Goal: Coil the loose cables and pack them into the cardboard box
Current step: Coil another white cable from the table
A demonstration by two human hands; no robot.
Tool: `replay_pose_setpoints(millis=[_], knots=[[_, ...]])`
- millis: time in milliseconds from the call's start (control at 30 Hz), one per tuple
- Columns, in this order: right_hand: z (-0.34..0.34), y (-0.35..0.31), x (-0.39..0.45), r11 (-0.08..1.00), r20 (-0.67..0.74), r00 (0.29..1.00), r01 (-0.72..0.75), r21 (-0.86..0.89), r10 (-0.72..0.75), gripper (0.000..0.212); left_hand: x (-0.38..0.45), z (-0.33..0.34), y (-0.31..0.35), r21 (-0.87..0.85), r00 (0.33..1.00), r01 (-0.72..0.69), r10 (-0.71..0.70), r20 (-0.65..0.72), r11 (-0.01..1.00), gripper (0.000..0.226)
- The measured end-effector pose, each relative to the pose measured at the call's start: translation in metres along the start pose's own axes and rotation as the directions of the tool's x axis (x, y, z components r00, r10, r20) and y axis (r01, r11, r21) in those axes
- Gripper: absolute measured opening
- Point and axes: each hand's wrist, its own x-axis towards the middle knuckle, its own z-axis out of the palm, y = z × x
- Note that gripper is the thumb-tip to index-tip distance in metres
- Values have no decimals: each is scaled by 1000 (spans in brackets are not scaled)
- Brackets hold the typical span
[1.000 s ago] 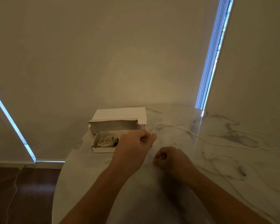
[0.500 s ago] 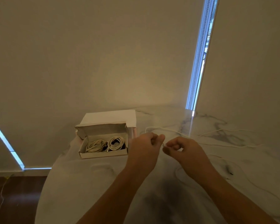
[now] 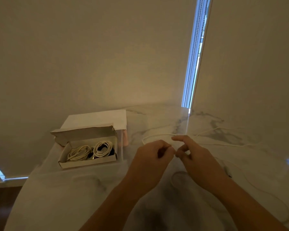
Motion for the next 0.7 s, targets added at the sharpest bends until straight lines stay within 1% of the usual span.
replay_pose_setpoints(millis=[100, 133, 200, 267, 333, 433, 533, 600, 700], knots=[[-1, 2, 2, 990, 60, 995, 67, 125, -75, 37, -6, -3, 5, -71, 992, 46, -37, 119, 996, 20], [0, 0, 2, 986, 90, 991, 87, 144, -101, 36, -7, -5, 7, -126, 987, 65, -45, 153, 990, 21], [2, 0, 3, 987, 142, 981, 116, 114, -131, 35, -10, -10, 11, -283, 980, 98, -43, 194, 954, 22], [3, 0, 3, 992, 218, 973, 54, 110, -77, 38, -10, -15, 13, -437, 977, 146, -61, 203, 888, 24], [4, 0, 2, 990, 284, 958, -11, 138, -29, 36, -8, -20, 10, -575, 973, 215, -122, 197, 790, 29], [5, -1, 1, 980, 325, 946, -62, 191, -4, 29, -3, -27, 3, -786, 955, 295, -177, 237, 544, 28], [3, -6, 0, 974, 312, 950, -50, 221, -23, 29, 2, -36, -3, -908, 957, 274, -186, 224, 316, 30], [2, -9, -2, 975, 289, 956, -13, 221, -53, 26, 4, -41, -5, -943, 960, 244, -191, 203, 227, 29], [5, -12, -7, 978, 219, 972, 35, 206, -81, 17, 6, -43, -7, -966, 961, 222, -194, 194, 131, 29]])
